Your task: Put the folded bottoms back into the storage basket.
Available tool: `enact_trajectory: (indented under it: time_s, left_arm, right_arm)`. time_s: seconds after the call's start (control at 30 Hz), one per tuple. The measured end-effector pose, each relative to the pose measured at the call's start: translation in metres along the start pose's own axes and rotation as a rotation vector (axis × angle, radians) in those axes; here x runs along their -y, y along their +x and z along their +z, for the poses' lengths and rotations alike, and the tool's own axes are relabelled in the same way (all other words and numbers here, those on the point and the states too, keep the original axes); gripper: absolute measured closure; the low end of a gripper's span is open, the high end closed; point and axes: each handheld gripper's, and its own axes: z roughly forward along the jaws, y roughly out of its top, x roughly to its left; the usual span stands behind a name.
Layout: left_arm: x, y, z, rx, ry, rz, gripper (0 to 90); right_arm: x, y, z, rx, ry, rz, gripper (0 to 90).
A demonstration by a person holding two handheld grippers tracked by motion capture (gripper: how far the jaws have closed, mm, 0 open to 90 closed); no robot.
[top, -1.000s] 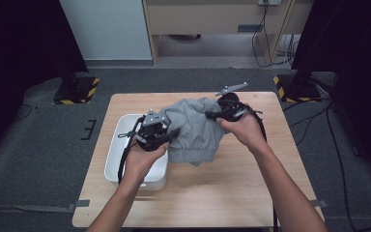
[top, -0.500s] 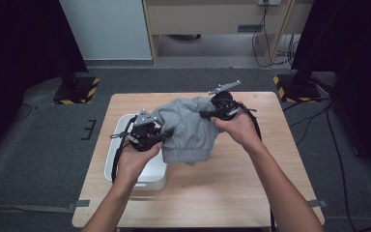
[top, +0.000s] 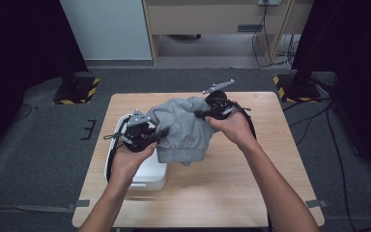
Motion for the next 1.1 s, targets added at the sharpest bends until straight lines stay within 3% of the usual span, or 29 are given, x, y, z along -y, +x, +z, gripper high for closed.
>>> enact_trajectory:
  time_s: [1.1]
  left_arm:
    - [0.016,0.035,-0.036,-0.031,-0.021,-0.044,76.5]
  right_arm:
    - [-0.027,0.035,0.03,-0.044,0.015,-0.018,71.8]
